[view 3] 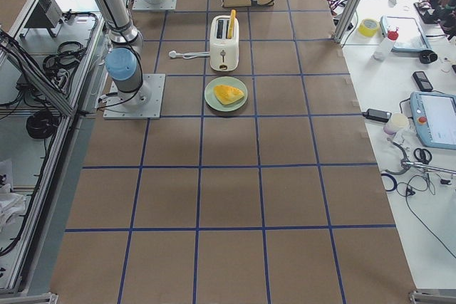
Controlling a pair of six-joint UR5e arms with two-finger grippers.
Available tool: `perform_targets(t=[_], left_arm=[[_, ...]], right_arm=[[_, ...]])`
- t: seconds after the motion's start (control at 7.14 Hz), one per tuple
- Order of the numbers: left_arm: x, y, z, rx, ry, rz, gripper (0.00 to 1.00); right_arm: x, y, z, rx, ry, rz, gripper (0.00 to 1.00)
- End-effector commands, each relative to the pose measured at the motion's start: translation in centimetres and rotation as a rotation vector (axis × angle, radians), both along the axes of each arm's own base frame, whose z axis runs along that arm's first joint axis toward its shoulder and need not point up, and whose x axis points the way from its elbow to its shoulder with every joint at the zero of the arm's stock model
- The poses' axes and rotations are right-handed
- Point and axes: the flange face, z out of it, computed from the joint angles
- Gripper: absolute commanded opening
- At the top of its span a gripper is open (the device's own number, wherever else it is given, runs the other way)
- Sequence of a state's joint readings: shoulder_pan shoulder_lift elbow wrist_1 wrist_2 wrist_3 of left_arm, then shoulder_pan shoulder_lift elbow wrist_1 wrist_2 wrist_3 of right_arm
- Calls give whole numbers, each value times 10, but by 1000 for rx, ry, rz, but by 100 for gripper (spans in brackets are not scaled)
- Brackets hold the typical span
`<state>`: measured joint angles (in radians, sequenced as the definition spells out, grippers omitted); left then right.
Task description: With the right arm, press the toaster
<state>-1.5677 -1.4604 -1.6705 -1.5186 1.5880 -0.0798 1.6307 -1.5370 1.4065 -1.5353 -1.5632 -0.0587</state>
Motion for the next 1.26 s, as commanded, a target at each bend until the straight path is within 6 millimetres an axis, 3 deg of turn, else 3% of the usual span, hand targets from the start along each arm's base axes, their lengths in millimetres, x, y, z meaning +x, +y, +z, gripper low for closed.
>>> perform_targets(t=[0.0,0.14,0.28,0.42,0.56,0.84,1.12], left_arm=[[0,0,0,0,0,0,100],[0,0,0,0,0,0,100],[0,0,0,0,0,0,100],[0,0,0,0,0,0,100],[0,0,0,0,0,0,100],[0,0,0,0,0,0,100],[0,0,0,0,0,0,100]], right_arm=[[-4,-1,-7,17,14,1,100],[-6,-3,-9,5,13,-18,100],[-11,-6,-8,-7,12,-32,91],[-23,-8,-12,21,15,-57,39],[-40,-5,-20,96,2,-89,0],[-74,-3,-32,187,-4,-158,0],[-78,0,-61,238,-3,-161,0]])
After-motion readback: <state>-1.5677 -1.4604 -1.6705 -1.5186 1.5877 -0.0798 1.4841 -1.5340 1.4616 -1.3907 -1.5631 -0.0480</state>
